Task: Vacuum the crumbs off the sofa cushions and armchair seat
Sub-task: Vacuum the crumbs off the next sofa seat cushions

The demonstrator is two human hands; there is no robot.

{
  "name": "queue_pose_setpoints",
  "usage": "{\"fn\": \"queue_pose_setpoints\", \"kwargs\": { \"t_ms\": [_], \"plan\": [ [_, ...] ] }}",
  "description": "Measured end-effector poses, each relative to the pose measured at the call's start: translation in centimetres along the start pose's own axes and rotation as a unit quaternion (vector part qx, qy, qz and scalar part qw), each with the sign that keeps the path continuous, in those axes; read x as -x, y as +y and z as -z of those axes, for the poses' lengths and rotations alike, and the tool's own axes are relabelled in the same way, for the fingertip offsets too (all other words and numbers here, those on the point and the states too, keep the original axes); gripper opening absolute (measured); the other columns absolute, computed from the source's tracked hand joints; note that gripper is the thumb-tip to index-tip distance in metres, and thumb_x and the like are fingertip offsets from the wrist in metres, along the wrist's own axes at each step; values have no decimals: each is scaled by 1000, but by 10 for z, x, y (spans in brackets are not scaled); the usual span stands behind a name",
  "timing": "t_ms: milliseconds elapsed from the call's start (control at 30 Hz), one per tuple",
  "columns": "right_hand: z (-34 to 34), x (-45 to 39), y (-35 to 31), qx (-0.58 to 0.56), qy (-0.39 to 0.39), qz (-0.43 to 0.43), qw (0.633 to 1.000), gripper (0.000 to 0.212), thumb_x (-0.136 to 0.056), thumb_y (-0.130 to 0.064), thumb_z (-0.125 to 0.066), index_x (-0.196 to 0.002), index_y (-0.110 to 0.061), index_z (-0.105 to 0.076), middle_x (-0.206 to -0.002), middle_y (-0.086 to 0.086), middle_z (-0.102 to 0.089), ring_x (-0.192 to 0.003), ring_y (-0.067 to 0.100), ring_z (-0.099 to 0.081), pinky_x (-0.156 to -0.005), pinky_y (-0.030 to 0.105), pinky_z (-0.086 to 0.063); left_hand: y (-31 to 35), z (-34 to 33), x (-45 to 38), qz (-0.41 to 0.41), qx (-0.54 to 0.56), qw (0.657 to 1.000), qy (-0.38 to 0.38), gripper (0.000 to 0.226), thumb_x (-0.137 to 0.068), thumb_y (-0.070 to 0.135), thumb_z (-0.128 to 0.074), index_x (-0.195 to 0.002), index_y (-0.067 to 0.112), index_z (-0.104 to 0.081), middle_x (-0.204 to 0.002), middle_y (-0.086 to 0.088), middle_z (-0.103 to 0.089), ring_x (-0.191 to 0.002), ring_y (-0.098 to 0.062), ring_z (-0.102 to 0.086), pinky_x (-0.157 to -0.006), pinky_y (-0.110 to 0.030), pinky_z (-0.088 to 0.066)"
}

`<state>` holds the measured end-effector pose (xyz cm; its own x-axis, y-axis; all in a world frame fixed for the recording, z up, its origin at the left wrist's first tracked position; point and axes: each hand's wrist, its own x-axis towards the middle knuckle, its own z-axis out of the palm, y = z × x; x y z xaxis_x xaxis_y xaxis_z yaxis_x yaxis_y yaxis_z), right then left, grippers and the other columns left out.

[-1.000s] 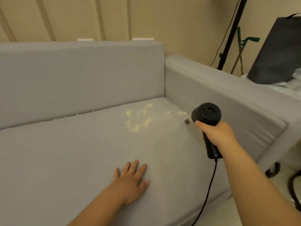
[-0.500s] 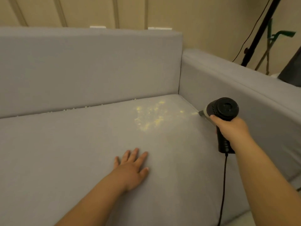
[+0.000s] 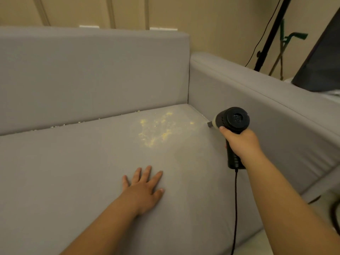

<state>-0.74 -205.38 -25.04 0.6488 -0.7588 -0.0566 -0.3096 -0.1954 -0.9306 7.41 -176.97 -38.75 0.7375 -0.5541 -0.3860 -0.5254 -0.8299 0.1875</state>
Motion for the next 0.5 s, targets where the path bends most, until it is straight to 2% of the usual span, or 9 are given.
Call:
{"fn": "queue_pose_setpoints", "kwargs": {
  "t_ms": [100, 200, 333, 433, 500],
  "plan": [
    [-5, 1, 1, 15, -14, 8, 1000, 18, -95, -37, -75, -101, -24, -65, -92, 4, -68, -92, 27, -65, -81, 36, -48, -1, 1, -1, -2, 1, 1000, -3, 64, -102, 71, -19, -158, 58, 9, -171, 11, 21, -158, -25, 20, -121, -66, 10],
    [-4, -1, 4, 26, 4, 12, 1000, 18, -94, -39, -75, -96, -24, -65, -95, 11, -72, -92, 31, -68, -79, 36, -52, -4, 1, -1, -5, -1, 1000, -1, 63, -102, 70, -19, -158, 58, 9, -171, 12, 21, -158, -23, 19, -122, -65, 10],
    [-3, -4, 8, 10, 25, 6, 1000, 25, -95, -39, -74, -107, -18, -68, -93, 8, -71, -91, 29, -67, -69, 31, -47, -4, 1, 0, -5, -1, 1000, -4, 64, -102, 70, -18, -158, 56, 10, -170, 13, 21, -158, -22, 20, -122, -65, 11],
    [-13, -3, 12, 3, 8, -2, 1000, 24, -95, -38, -75, -111, -20, -68, -93, 2, -68, -95, 28, -66, -80, 36, -50, -4, 0, 2, -5, -7, 1000, -4, 64, -103, 69, -19, -158, 56, 12, -170, 12, 23, -157, -22, 22, -121, -65, 13],
    [-18, 0, 13, -1, -2, -8, 1000, 21, -94, -39, -75, -105, -23, -67, -96, 6, -70, -96, 30, -68, -84, 39, -53, -3, -2, 2, -4, -8, 1000, -3, 64, -104, 68, -19, -158, 55, 13, -170, 12, 24, -157, -22, 23, -121, -65, 13]
  ]
}}
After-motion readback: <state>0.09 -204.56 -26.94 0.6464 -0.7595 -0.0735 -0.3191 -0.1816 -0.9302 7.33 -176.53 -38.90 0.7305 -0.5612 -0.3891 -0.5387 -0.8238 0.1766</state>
